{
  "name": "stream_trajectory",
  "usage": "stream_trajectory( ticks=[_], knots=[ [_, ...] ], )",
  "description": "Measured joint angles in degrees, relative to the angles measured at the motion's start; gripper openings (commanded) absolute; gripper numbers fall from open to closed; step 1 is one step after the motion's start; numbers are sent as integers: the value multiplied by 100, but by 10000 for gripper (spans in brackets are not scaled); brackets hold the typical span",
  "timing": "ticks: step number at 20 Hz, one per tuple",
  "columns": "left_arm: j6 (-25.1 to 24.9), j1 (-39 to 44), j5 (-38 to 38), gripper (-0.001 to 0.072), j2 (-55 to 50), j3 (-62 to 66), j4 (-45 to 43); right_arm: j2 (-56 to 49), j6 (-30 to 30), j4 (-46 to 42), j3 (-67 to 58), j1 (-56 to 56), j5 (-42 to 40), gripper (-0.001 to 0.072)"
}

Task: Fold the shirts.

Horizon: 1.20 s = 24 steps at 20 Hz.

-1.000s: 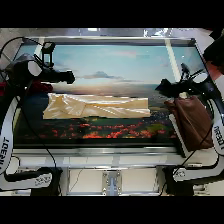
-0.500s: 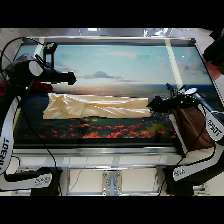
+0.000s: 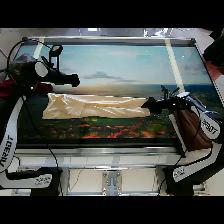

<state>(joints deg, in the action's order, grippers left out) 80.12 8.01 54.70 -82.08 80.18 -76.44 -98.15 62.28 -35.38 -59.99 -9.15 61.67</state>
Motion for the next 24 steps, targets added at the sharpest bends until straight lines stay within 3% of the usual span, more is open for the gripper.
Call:
stream_trajectory(
  ticks=[1,2,3,4,9,15,20,24],
  knots=[
    [0,28,2,690,-46,0,0,-4,-37,39,0,59,-63,80],
    [2,48,4,592,-83,0,0,-13,-101,92,-4,96,-101,18],
    [2,66,7,277,-118,0,2,-15,-181,177,-46,127,-57,17],
    [2,83,44,14,-157,0,2,-15,-249,328,-116,144,44,17],
    [0,302,356,17,-483,-7,341,407,-361,680,-671,190,697,16],
    [-120,1211,555,17,-1241,-7,896,1351,232,586,-1681,201,1344,15],
    [-168,2048,-61,16,-1687,-7,1180,1574,800,188,-2549,448,1952,15],
    [-168,2057,-442,17,-1502,7,1163,1613,1038,-22,-2872,986,1952,14]
  ],
)
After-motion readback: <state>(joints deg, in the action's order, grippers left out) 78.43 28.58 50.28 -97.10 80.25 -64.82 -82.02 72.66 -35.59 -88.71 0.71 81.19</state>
